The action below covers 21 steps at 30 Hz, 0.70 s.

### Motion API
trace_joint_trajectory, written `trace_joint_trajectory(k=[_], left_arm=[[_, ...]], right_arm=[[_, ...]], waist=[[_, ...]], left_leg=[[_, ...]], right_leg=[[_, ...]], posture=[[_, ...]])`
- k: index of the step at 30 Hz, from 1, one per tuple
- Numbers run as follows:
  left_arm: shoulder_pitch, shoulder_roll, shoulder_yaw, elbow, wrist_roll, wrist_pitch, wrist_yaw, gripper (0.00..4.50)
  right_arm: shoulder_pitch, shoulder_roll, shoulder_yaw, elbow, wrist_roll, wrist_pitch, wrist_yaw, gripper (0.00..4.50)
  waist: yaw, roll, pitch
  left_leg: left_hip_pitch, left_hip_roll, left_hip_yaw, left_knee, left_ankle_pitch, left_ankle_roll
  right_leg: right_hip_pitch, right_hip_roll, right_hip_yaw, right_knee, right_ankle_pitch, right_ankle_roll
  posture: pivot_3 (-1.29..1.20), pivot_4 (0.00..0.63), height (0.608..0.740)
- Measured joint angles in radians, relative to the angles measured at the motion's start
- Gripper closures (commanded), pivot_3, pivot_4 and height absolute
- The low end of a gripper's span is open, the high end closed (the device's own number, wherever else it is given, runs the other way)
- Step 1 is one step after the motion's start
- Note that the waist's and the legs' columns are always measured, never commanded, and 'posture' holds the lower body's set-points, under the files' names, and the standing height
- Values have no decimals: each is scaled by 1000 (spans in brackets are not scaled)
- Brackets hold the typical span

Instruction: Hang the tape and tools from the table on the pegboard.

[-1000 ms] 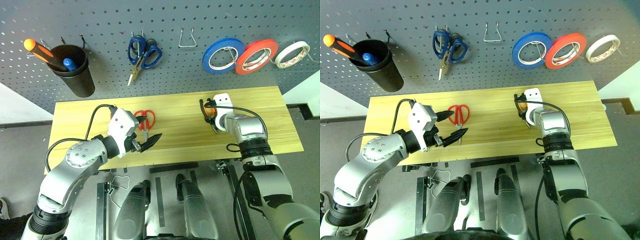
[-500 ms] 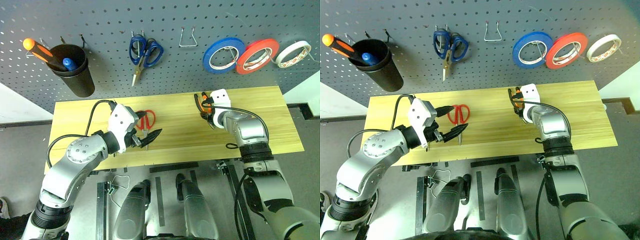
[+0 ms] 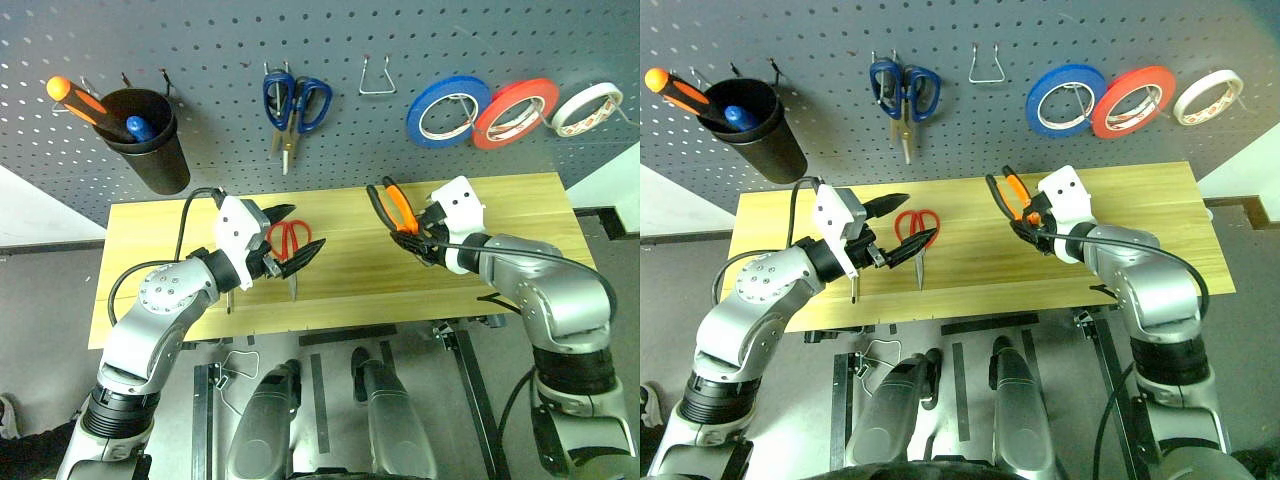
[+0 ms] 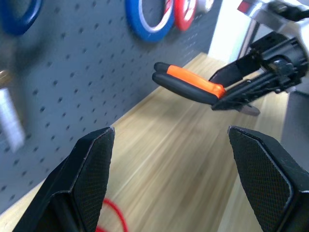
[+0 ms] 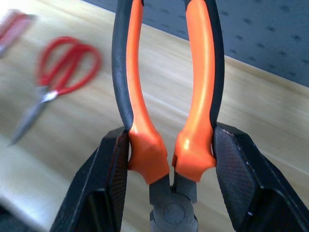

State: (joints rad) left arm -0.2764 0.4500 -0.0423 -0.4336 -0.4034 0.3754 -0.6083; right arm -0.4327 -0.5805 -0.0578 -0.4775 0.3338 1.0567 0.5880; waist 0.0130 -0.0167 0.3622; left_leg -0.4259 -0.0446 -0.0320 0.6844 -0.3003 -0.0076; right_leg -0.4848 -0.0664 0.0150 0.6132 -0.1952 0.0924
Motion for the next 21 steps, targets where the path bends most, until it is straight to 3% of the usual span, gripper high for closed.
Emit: trace_joint_trajectory(k=[5,9,15,21], left_arm=[[-12,-42,21,63,11,-111,0,551],[-28,-61,30,80,10,-148,2,551],[-46,-65,56,81,-27,-148,-11,551],[-49,-82,64,85,-45,-148,-11,551]], right_arm=[[26,-1,-80,-85,115,-122,95,2299],[-42,57,-116,-88,162,-224,83,2299],[-176,143,-89,-14,121,-337,-39,2299],[-347,254,-7,253,-14,-528,-148,2299]], waist=[[0,-2,-16],[0,-3,-29],[0,-4,-42],[-3,-3,-44]], left_leg=[[1,0,0,1,1,-1],[4,0,0,2,1,-1],[7,0,0,4,1,-2],[7,1,0,8,1,-2]], right_leg=[[1,1,0,1,2,-1],[4,2,0,1,2,-1],[6,2,0,3,2,-1],[6,3,0,7,3,-1]], posture=[[88,236,740],[91,230,740],[95,231,740],[90,223,740]])
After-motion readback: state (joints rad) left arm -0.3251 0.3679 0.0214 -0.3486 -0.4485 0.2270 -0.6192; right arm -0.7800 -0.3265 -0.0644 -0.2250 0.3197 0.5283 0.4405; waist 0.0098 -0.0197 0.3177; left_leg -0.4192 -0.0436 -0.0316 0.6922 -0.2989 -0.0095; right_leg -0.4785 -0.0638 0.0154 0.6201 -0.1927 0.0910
